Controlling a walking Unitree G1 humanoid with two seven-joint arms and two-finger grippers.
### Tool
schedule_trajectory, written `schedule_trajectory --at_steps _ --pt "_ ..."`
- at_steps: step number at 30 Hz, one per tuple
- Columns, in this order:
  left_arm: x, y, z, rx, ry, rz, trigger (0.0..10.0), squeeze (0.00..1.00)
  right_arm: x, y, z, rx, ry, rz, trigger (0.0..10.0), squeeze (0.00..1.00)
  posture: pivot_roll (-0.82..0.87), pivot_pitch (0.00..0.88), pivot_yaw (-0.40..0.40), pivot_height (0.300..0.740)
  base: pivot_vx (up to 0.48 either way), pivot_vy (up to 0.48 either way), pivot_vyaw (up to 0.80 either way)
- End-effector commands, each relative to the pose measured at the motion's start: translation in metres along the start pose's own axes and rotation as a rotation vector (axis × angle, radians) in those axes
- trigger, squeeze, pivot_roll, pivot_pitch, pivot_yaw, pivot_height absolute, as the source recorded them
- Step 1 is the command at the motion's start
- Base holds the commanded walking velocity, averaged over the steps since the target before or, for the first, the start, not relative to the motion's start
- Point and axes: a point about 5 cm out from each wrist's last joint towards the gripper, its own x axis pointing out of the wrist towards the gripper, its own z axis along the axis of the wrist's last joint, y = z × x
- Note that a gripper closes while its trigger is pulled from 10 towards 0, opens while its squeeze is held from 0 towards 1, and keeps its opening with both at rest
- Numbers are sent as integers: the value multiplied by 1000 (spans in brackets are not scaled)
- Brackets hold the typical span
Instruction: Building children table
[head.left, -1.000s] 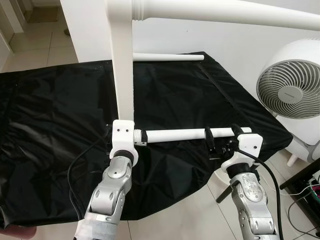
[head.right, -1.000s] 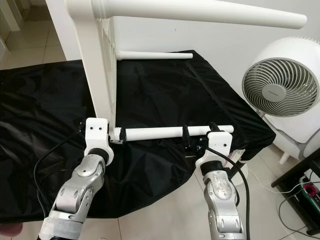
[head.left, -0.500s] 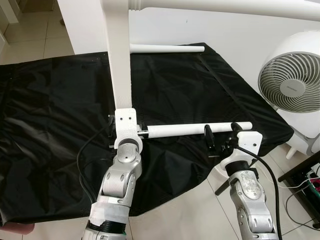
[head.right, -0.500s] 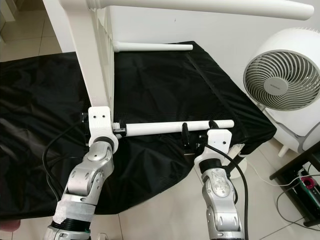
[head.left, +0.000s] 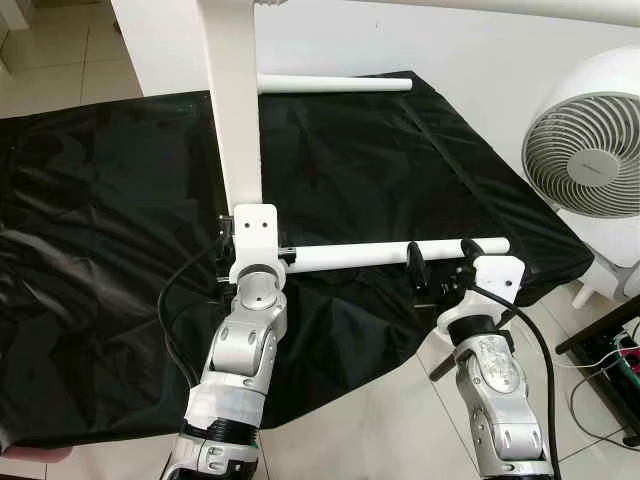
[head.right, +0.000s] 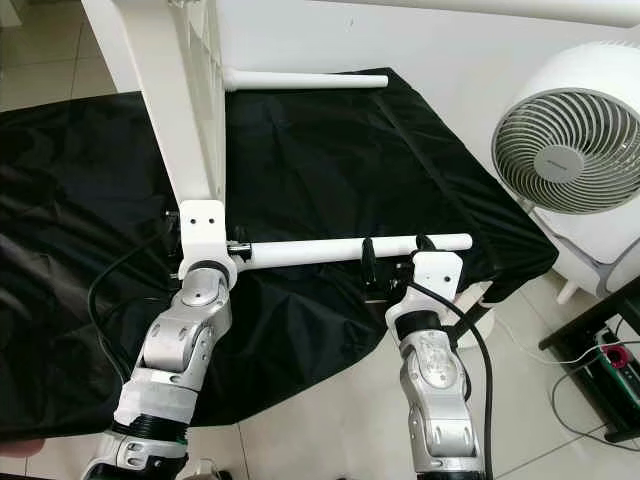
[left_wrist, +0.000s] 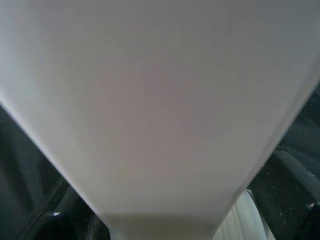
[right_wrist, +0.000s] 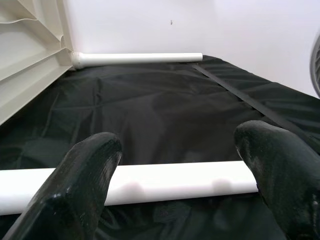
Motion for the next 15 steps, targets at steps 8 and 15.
schedule_trajectory --at_steps 8,15 --pt "6 8 20 -51 -57 225 10000 0 -1 -1 2 6 7 -17 10000 0 -42 172 5 740 0 0 0" --pt "6 13 22 -73 -78 248 10000 0 0 0 1 6 7 -13 10000 0 -42 167 3 740 0 0 0"
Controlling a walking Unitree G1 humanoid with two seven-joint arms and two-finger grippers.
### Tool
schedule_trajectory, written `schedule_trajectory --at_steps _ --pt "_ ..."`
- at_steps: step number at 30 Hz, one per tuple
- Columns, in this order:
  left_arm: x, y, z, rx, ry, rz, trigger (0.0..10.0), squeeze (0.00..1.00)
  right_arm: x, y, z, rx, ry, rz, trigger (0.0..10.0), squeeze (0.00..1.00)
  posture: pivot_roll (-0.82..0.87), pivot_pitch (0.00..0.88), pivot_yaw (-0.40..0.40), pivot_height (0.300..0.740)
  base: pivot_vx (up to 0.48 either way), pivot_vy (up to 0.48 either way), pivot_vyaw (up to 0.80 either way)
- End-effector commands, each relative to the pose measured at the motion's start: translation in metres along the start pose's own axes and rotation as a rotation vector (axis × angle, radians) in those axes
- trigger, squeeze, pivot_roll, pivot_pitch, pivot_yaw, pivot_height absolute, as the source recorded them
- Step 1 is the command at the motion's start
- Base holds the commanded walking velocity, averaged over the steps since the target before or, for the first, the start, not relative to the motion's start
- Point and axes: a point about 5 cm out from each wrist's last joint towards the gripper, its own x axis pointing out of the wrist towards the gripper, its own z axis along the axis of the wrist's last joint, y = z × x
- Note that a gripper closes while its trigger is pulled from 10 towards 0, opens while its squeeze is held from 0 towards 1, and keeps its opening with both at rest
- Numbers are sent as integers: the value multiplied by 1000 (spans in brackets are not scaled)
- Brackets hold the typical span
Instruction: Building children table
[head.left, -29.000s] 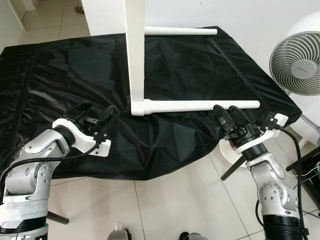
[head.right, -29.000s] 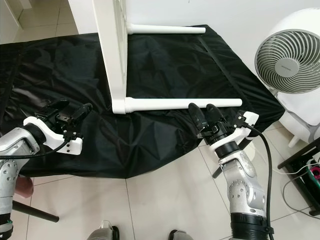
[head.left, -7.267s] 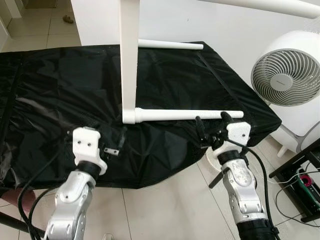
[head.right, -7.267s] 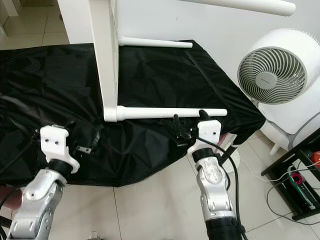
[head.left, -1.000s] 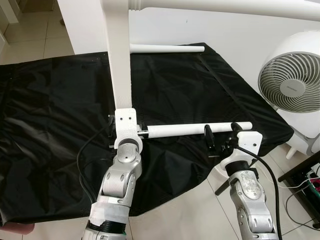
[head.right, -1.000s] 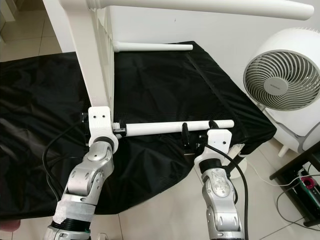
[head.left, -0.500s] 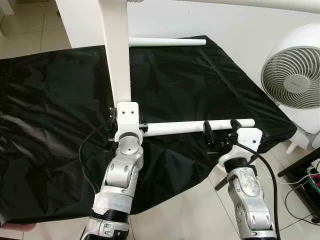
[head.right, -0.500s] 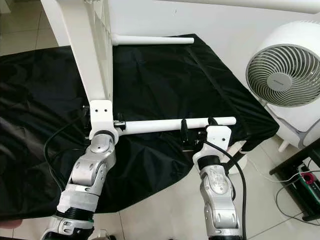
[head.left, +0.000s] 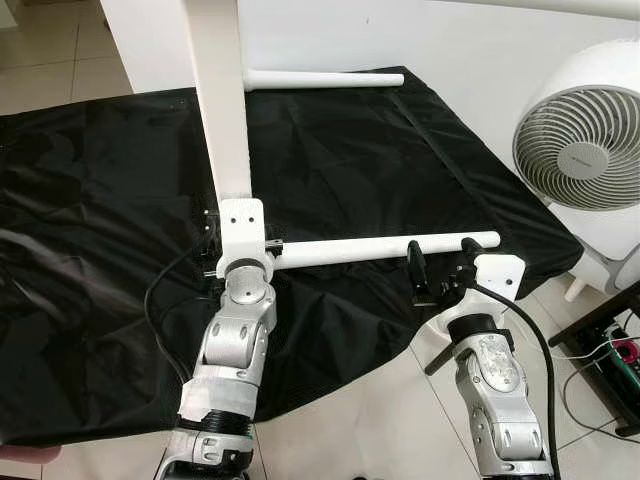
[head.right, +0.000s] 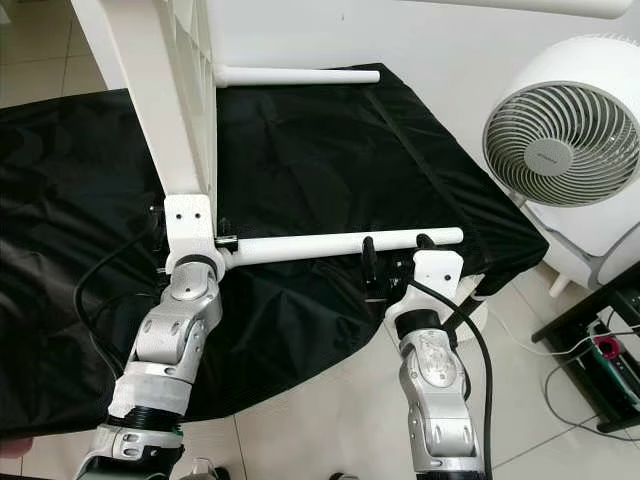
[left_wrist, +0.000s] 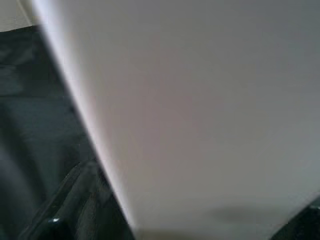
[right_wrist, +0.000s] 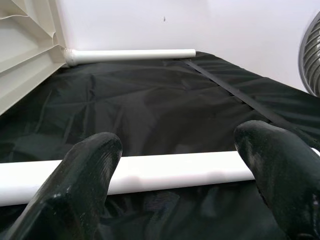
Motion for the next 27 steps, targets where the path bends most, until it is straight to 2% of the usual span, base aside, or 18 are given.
schedule_trajectory --at_steps 1,7,10,15,17,27 --pt "-3 0 16 -81 -49 182 10000 0 0 0 2 1 -1 -2 10000 0 -54 153 -6 740 0 0 0" --pt "-7 9 14 -125 -86 197 10000 0 0 0 2 -1 0 5 10000 0 -57 150 -9 740 0 0 0" --pt "-12 7 15 -209 -144 150 10000 0 1 -3 2 -7 1 8 10000 0 -62 151 -30 740 0 0 0" --pt "-14 3 15 -215 -162 126 10000 0 3 -3 2 -10 0 13 10000 0 -64 152 -31 740 0 0 0" --pt "-17 -4 17 -238 -193 71 10000 0 4 -4 3 -13 -2 12 10000 0 -70 159 -34 740 0 0 0" --pt "-21 -11 19 -261 -230 44 10000 0 3 -5 4 -14 -1 5 10000 0 -83 164 -32 740 0 0 0"
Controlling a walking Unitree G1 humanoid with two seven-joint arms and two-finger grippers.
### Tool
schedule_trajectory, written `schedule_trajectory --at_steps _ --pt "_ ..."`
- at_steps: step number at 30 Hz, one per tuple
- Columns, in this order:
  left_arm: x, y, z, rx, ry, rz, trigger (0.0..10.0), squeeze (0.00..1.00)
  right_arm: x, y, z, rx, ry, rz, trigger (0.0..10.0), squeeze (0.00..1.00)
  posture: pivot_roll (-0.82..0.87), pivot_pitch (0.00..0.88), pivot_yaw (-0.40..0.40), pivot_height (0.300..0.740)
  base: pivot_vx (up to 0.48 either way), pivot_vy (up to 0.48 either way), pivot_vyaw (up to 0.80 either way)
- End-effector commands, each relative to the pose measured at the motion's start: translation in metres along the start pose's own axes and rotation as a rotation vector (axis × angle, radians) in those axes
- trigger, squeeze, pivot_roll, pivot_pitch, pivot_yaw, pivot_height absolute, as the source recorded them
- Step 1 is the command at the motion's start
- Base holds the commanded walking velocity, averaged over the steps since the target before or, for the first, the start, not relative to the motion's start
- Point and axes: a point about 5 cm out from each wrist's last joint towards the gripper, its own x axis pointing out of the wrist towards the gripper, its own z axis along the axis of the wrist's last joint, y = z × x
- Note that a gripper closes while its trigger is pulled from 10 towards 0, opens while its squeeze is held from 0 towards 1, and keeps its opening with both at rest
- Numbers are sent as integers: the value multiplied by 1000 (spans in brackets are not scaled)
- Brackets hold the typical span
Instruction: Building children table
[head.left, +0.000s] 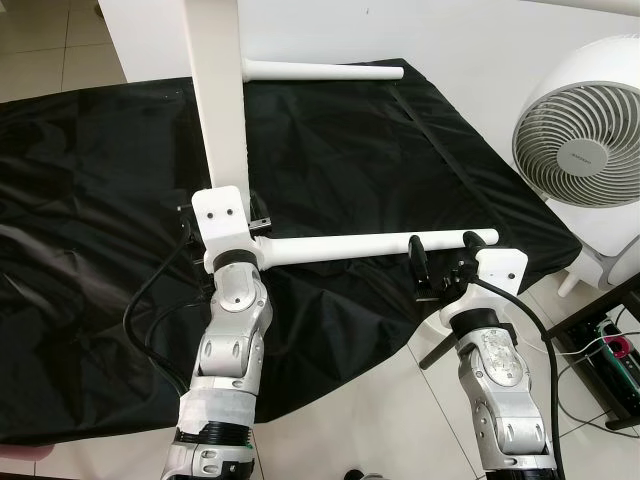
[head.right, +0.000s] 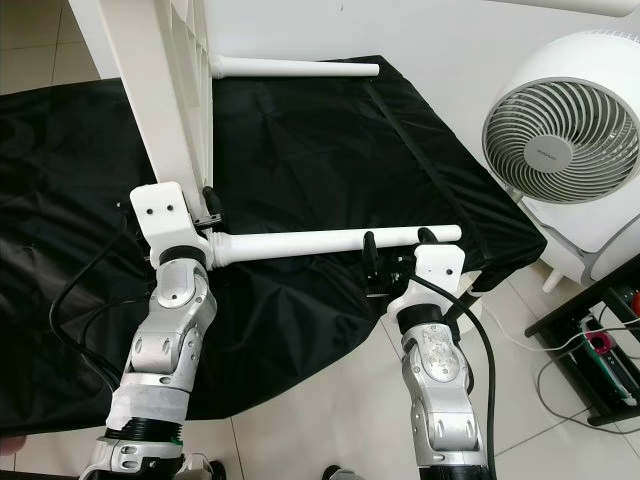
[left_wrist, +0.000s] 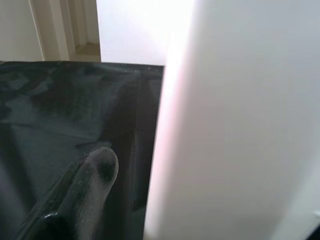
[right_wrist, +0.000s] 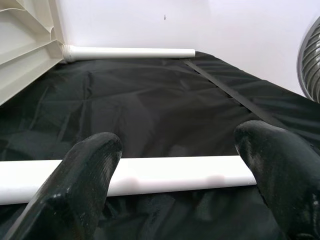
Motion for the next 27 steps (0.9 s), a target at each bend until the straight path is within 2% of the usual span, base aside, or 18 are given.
schedule_trajectory --at_steps 1,12,27 --pt "-11 -18 -2 -108 28 47 10000 0 0 -3 0 0 8 -11 10000 0 -86 162 -33 740 0 0 0" --pt "-9 -26 8 -166 -45 24 10000 0 2 -3 2 1 1 -9 10000 0 -94 157 -38 740 0 0 0" --pt "-1 -40 7 -144 -45 4 10000 0 4 -4 5 -2 -10 -27 10000 0 -113 183 -18 740 0 0 0"
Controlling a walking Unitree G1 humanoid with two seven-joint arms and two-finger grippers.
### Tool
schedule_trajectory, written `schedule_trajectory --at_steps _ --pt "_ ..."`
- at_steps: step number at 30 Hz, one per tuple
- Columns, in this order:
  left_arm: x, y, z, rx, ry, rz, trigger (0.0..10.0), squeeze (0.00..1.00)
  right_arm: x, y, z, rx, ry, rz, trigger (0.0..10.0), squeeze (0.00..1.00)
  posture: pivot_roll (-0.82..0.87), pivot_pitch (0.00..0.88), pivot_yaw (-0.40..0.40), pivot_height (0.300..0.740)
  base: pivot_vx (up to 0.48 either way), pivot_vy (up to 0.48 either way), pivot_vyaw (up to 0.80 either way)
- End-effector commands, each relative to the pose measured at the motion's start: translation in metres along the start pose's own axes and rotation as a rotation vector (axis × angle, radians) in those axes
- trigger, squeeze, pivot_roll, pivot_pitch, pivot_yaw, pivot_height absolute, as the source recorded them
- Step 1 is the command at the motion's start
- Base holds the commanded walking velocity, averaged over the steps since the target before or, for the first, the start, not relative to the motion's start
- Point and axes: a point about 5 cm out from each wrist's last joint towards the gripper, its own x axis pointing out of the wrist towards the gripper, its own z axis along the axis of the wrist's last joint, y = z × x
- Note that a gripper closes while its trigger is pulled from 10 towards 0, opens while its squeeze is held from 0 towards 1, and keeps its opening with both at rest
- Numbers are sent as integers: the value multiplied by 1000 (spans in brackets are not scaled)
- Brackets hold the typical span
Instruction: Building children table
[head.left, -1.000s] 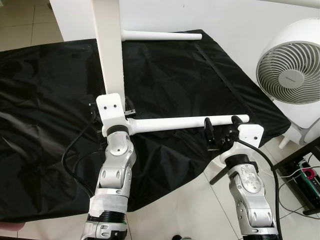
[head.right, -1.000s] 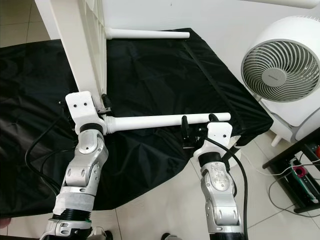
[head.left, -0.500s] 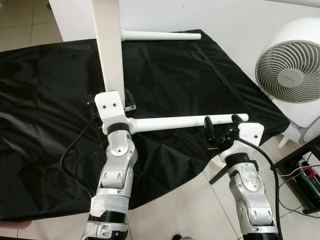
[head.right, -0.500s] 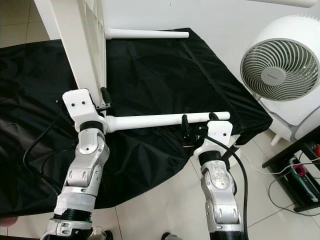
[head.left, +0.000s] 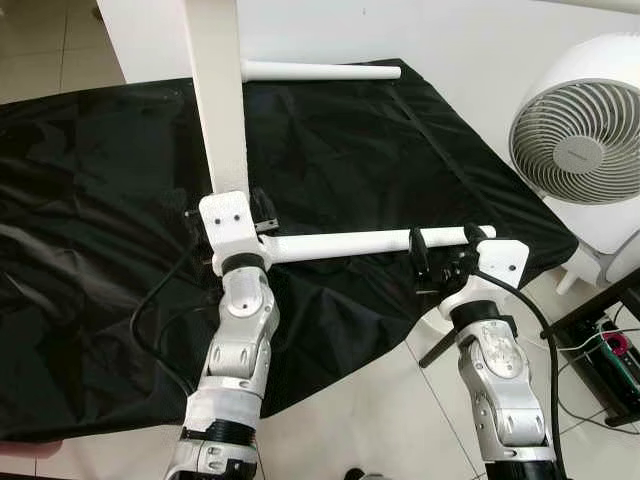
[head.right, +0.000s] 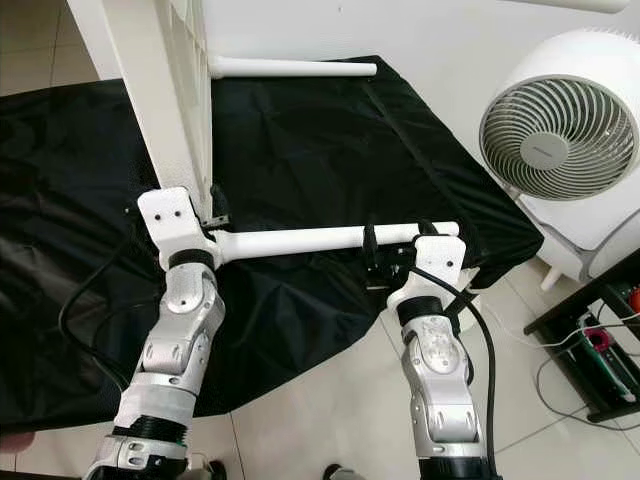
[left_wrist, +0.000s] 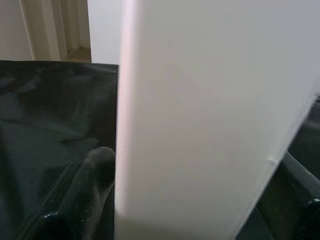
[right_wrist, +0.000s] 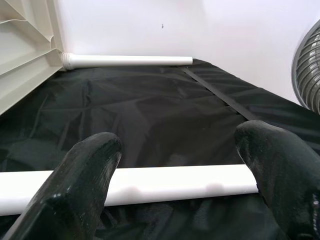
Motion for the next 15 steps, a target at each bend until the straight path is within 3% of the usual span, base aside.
schedule_trajectory --at_steps 1,15 --pt "1 -34 21 -119 -31 30 10000 0 -2 -4 0 -2 10 -21 10000 0 -113 183 -18 740 0 0 0" --pt "19 -32 25 -100 -93 22 10000 0 -1 -6 1 -5 4 -31 10000 0 -118 175 -22 740 0 0 0"
